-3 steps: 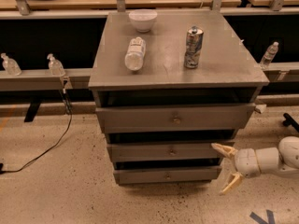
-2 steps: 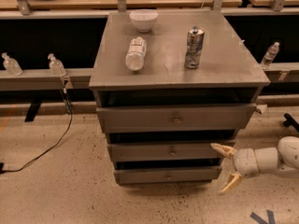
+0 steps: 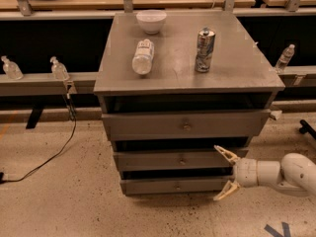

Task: Open middle drawer

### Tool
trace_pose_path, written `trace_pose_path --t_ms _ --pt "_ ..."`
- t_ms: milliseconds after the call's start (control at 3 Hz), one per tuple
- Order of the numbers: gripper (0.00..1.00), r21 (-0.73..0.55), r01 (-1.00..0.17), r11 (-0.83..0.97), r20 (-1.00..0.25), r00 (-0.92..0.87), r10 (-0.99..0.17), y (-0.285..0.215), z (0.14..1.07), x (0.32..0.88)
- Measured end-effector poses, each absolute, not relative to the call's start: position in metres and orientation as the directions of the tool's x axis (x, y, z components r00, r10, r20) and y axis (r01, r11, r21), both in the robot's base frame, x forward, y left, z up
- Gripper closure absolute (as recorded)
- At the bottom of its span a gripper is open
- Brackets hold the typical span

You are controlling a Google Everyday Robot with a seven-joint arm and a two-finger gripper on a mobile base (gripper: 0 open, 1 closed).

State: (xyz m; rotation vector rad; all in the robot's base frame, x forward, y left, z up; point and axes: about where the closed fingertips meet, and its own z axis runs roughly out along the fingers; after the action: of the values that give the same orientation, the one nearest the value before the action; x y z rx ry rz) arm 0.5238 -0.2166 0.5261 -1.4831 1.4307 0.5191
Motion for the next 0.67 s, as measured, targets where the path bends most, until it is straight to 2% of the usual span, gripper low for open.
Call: trace_pose_path --t_ms 333,667 --pt "0.0 -0.456 -0.878 0.149 -0.774 0.308 -0.554 -0.199 0.517 0.541" --pt "0.0 -0.508 -0.854 0.115 -0.71 0.339 -0.617 -0.185 0.5 0.557"
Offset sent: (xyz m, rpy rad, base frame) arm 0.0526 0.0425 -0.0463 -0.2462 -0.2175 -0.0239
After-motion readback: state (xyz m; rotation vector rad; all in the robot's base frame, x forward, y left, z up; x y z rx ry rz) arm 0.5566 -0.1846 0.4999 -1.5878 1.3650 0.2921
